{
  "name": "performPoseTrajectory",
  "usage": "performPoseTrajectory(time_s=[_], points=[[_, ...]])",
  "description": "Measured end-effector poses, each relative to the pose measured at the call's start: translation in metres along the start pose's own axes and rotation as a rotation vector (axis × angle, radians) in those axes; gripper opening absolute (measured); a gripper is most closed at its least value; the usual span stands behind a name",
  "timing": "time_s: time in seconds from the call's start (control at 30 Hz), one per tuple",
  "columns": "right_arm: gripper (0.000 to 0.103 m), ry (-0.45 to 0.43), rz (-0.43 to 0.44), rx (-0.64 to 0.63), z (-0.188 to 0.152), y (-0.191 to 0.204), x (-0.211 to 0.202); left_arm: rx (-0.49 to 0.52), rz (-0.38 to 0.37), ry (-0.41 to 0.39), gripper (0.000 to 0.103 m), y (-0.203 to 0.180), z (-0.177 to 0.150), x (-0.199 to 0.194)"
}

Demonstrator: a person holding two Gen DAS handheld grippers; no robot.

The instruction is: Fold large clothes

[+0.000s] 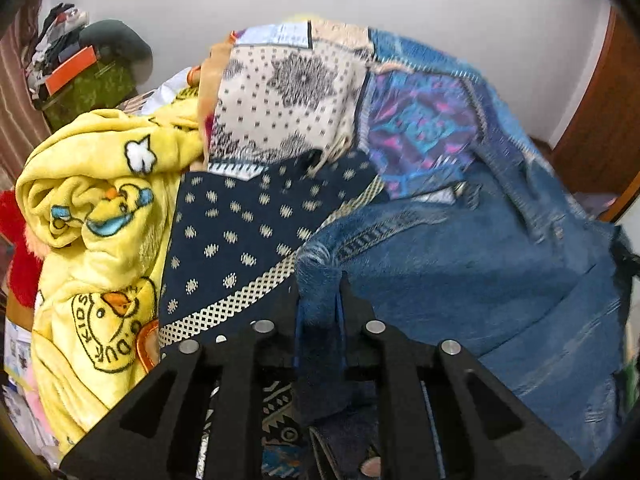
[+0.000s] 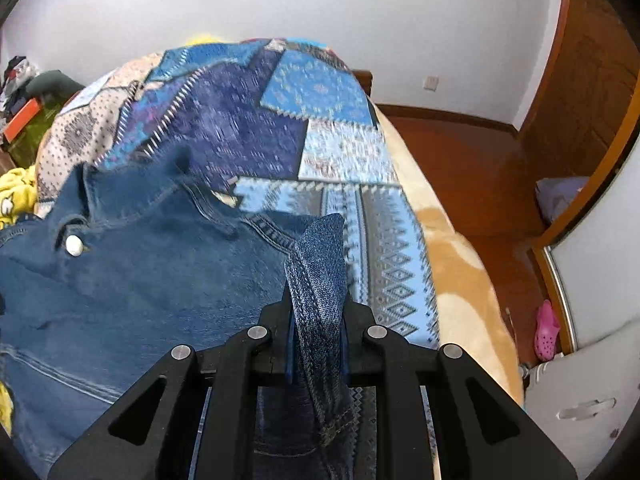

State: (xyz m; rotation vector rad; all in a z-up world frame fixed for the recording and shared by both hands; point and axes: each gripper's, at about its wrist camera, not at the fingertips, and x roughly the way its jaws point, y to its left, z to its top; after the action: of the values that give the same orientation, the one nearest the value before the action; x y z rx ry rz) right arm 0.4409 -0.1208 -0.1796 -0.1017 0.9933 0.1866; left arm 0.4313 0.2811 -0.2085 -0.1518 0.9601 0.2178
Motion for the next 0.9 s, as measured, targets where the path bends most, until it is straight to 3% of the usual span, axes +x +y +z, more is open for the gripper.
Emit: performPoseTrajectory(time_s=[0.17, 0.27, 0.57, 0.7, 0.9], points=[[0.024, 0.038, 0.000, -0.011, -0.007, -0.003, -0.006, 0.044, 0.064, 0.056, 0.024, -0.009, -0.008, 0.007], [0.042, 0.060, 0.011, -0.037, -0.011, 0.001, -0.020, 0.049, 0.042, 0.049, 0.035, -0.013, -0.010, -0.009], [0.055, -0.079, 0.052, -0.128, -0.032, 0.024, -0.111, 0.139, -0.043, -0.072, 0.057, -0.050, -0.026, -0.106], [0.068, -0.141, 0.092, -0.159, -0.049, 0.032, -0.151, 0.167, -0.075, -0.140, 0.065, -0.067, -0.046, -0.153], [0.079, -0.167, 0.142, -0.188, -0.086, 0.038, -0.187, 0.186, -0.093, -0.172, 0.079, -0.078, -0.093, -0.193]])
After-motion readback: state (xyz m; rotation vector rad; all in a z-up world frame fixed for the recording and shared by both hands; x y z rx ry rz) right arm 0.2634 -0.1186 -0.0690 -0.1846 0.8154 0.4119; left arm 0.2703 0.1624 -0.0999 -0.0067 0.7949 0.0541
